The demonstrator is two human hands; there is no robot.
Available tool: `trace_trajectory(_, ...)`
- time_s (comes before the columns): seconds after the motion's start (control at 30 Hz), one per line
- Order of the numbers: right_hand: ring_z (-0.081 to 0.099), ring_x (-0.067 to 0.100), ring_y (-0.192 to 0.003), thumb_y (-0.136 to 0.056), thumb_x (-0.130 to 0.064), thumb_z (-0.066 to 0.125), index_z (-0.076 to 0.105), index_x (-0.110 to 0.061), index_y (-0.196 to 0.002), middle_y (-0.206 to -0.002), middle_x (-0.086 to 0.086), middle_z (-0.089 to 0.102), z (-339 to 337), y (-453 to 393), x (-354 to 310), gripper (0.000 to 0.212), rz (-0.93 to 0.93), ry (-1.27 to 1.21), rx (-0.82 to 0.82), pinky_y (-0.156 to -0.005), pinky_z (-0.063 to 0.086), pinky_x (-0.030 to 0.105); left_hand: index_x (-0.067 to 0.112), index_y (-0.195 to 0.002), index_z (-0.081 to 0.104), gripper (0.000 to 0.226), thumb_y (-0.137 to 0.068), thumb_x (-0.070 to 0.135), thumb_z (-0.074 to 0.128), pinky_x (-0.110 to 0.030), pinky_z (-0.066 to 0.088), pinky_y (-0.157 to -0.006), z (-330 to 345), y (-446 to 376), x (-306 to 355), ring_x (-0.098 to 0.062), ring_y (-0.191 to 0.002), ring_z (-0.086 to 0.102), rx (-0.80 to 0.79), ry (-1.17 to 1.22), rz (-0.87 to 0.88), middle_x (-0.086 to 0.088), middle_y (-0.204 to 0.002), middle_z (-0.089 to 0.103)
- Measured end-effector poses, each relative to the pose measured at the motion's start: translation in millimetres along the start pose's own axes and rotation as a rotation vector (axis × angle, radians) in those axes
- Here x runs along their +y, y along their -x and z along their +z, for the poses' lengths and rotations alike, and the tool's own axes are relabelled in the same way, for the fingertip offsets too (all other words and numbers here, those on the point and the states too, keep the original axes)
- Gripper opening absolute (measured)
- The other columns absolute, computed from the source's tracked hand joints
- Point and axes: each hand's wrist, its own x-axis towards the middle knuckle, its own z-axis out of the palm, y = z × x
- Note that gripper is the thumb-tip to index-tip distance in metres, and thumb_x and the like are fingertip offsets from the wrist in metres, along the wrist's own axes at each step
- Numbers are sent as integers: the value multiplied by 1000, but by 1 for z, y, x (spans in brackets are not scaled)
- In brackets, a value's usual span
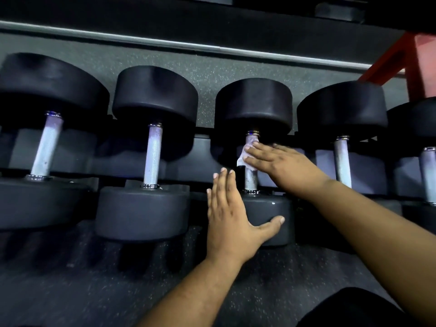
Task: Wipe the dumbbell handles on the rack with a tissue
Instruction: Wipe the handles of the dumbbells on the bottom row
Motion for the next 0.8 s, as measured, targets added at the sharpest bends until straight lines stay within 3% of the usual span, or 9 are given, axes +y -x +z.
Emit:
trace_trajectory(0.07,26,19,-149,-84,-4,57,34,-21,-155,-163,2,26,-3,-1,3,76,91,-52,-50,-112,40,47,14,-160,0,132,-65,87,55,-40,-3,-126,-6,-3,8,-14,-154,-19,-59,-28,-56,-2,-169,-9)
trace_trajectory(0.13,18,24,-152,-85,8,56,27,-15,-157,-165,7,16,0,-7,-9,81,204,-299,-71,-119,31,45,16,-160,-4,133,-65,85,59,-42,-4,-126,-11,-1,14,-19,-154,-20,-100,-30,-134,-5,-168,-15)
trace_trajectory(0.23,28,16,-147,-97,1,50,39,-17,-152,-161,4,28,-11,-7,-32,59,447,-725,20,-114,20,10,13,-159,-9,140,-65,74,73,-42,-5,-126,-16,2,33,-26,-154,-18,-144,40,-322,-12,-167,-17)
trace_trajectory(0.3,37,7,-139,-100,-9,55,50,-20,-146,-152,-3,42,-21,5,-41,48,591,-867,-46,-105,20,0,11,-158,-14,146,-63,67,81,-40,-6,-124,-17,4,46,-28,-154,-18,-175,65,-430,-15,-166,-18)
trace_trajectory(0.43,44,5,-136,-100,-19,58,61,-18,-136,-142,-7,56,-29,17,-50,36,684,-998,-215,-113,33,20,17,-158,-18,151,-59,66,86,-40,-6,-124,-19,-1,46,-26,-153,-19,-224,74,-487,-12,-165,-23)
trace_trajectory(0.57,51,8,-131,-100,-18,58,69,-8,-121,-135,-5,62,-44,-1,-52,26,913,-1239,-193,-105,37,18,26,-158,-17,148,-60,63,87,-43,-6,-125,-22,-2,42,-20,-152,-24,-291,114,-493,-3,-163,-30)
trace_trajectory(0.63,60,15,-120,-99,-21,60,70,-7,-117,-126,1,68,-51,-3,-56,25,867,-1071,-219,-94,43,20,27,-158,-17,146,-62,60,88,-42,-8,-124,-24,-3,43,-19,-151,-26,-305,127,-507,0,-163,-33)
trace_trajectory(0.7,67,24,-101,-97,-26,62,74,-11,-101,-107,6,74,-55,4,-62,20,724,-852,-271,-85,50,31,28,-158,-17,147,-61,61,88,-41,-9,-123,-23,-3,42,-18,-151,-25,-312,123,-511,0,-163,-32)
trace_trajectory(0.8,67,26,-86,-96,-25,58,73,-15,-81,-92,4,75,-57,10,-60,23,626,-780,-349,-76,51,34,28,-159,-15,147,-60,62,88,-41,-7,-125,-24,-1,41,-18,-152,-24,-298,115,-515,-1,-164,-30)
